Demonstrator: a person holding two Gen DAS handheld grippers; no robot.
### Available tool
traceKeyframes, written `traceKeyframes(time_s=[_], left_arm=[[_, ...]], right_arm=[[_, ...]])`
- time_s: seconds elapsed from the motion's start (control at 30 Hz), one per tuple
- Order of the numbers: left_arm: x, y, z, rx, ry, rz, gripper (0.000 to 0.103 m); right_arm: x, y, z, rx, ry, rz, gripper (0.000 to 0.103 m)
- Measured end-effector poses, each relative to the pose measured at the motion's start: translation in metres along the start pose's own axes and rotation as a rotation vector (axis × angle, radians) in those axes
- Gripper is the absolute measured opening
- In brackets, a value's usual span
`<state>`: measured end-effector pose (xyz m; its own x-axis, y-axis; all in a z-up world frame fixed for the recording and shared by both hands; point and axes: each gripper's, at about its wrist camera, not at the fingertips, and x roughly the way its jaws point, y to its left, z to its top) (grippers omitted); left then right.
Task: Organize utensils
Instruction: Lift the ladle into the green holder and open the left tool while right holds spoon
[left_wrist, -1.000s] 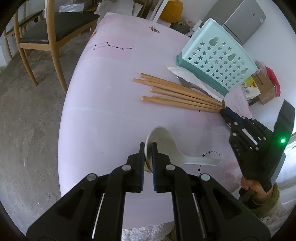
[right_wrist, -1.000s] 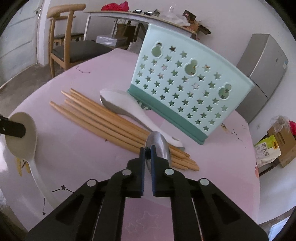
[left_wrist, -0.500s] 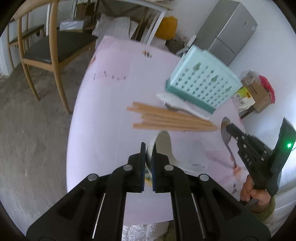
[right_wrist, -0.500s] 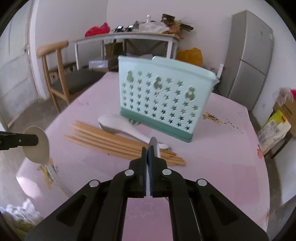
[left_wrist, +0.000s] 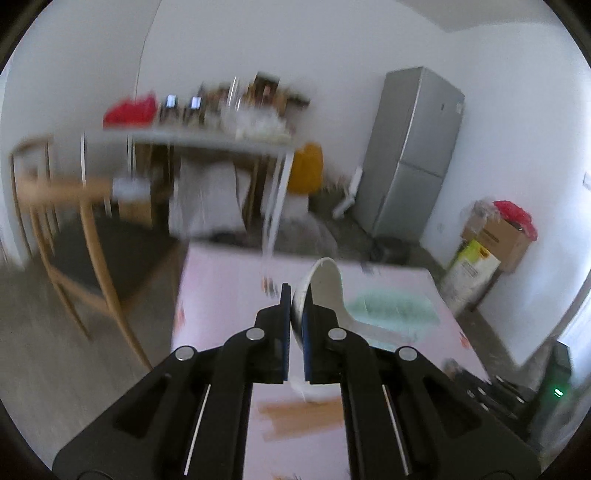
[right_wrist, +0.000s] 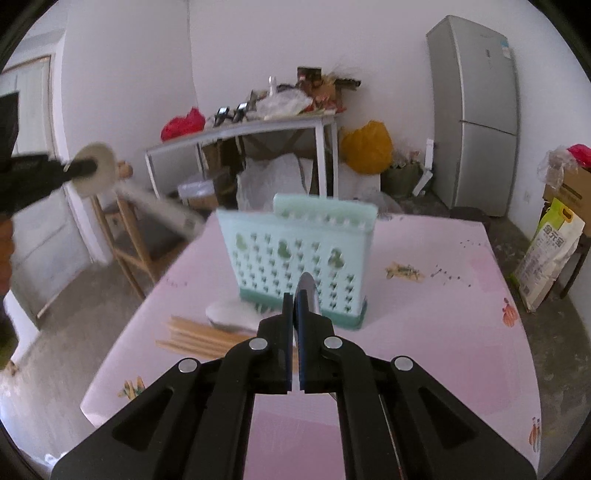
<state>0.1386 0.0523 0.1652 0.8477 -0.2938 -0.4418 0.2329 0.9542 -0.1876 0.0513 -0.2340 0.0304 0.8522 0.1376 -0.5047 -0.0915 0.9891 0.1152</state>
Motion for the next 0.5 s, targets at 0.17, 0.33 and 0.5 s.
traceKeyframes(time_s=[0.17, 0.33, 0.5], left_arm=[[0.032, -0.032, 0.03, 0.153, -0.045, 0.072, 0.004], [0.064, -0.061, 0.033, 0.306, -0.063, 0.168, 0.004], [0.103, -0.085, 0.028, 0.464, -0.008, 0.232, 0.004]], right_arm=[[-0.005, -0.014, 0.01, 0.049, -0.032, 0.016, 0.002], [-0.003, -0.023, 0.015, 0.071, -0.036, 0.021, 0.002], [0.003, -0.027, 0.015, 0.083, -0.025, 0.032, 0.002]])
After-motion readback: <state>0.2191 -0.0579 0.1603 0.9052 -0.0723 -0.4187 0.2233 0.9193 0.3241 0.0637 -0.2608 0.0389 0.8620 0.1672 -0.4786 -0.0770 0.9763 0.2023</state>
